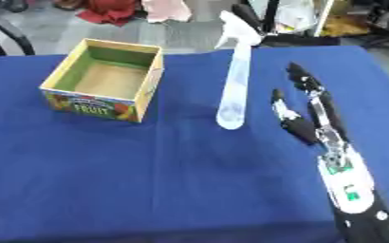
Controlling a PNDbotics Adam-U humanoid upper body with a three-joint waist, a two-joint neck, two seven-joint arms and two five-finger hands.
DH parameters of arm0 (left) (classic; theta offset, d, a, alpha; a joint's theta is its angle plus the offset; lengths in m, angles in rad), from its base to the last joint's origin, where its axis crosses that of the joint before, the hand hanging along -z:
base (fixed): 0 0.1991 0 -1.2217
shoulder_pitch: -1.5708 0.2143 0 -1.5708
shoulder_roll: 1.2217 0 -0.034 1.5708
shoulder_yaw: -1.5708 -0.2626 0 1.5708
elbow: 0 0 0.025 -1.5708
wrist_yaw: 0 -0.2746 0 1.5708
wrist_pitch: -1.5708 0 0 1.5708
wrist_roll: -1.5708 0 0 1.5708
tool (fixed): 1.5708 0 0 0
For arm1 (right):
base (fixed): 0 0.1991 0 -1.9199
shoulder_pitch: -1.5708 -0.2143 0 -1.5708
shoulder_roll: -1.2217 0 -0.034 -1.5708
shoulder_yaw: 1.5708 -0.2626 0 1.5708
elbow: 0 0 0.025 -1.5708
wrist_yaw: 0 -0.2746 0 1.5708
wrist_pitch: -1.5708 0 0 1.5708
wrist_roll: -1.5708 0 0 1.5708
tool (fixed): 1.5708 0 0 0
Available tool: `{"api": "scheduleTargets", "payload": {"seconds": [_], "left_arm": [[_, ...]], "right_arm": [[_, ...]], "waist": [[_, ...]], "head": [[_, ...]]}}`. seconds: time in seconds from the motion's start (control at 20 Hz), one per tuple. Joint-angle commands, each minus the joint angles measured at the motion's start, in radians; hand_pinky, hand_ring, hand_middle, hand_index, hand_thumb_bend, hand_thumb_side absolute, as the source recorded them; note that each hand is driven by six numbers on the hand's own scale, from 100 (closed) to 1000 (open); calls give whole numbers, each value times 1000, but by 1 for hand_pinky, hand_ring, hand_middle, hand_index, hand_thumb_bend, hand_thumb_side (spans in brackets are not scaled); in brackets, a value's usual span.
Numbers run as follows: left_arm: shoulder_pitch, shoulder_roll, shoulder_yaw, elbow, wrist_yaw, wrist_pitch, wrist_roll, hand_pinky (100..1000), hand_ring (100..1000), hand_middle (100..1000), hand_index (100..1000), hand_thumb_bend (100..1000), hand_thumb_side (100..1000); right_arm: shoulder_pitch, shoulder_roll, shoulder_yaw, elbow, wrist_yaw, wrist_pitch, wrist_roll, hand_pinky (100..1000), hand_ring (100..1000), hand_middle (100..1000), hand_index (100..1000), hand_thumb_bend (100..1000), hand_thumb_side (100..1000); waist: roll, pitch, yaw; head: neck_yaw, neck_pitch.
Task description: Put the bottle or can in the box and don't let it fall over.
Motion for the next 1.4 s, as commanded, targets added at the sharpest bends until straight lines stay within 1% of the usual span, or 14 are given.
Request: {"api": "scheduleTargets", "payload": {"seconds": [0.05, 0.2, 0.35, 0.55, 1.05, 1.4], "left_arm": [[-7, 17, -1, -16, 0, -2, -4, 833, 934, 936, 865, 547, 815], [-6, 15, -2, -15, 0, -2, -6, 833, 934, 936, 865, 546, 816], [-6, 14, -3, -16, 0, -3, -7, 833, 935, 937, 865, 545, 816], [-6, 12, -3, -16, 0, -2, -9, 833, 935, 937, 865, 544, 817], [-8, 11, -5, -16, 2, -3, -12, 832, 935, 937, 865, 540, 818], [-9, 11, -5, -16, 3, -3, -14, 833, 936, 938, 866, 537, 819]], "right_arm": [[-60, -34, 22, 55, -52, -5, 31, 894, 906, 894, 1000, 123, 732], [-111, -32, 34, 115, -83, -10, 51, 894, 907, 894, 1000, 119, 741], [-146, -23, 32, 160, -110, -10, 56, 894, 907, 894, 1000, 114, 752], [-181, -12, 26, 197, -130, -9, 55, 895, 907, 894, 1000, 110, 755], [-227, 9, 19, 228, -128, -7, 48, 895, 906, 892, 1000, 109, 746], [-248, 18, 20, 223, -131, -8, 49, 894, 904, 889, 1000, 112, 730]], "waist": [[0, -12, 2], [2, -9, 3], [4, -7, 5], [6, -5, 7], [6, -5, 13], [6, -4, 15]], "head": [[-2, -2], [-5, -2], [-6, -2], [-9, -2], [-15, -2], [-17, -2]]}}
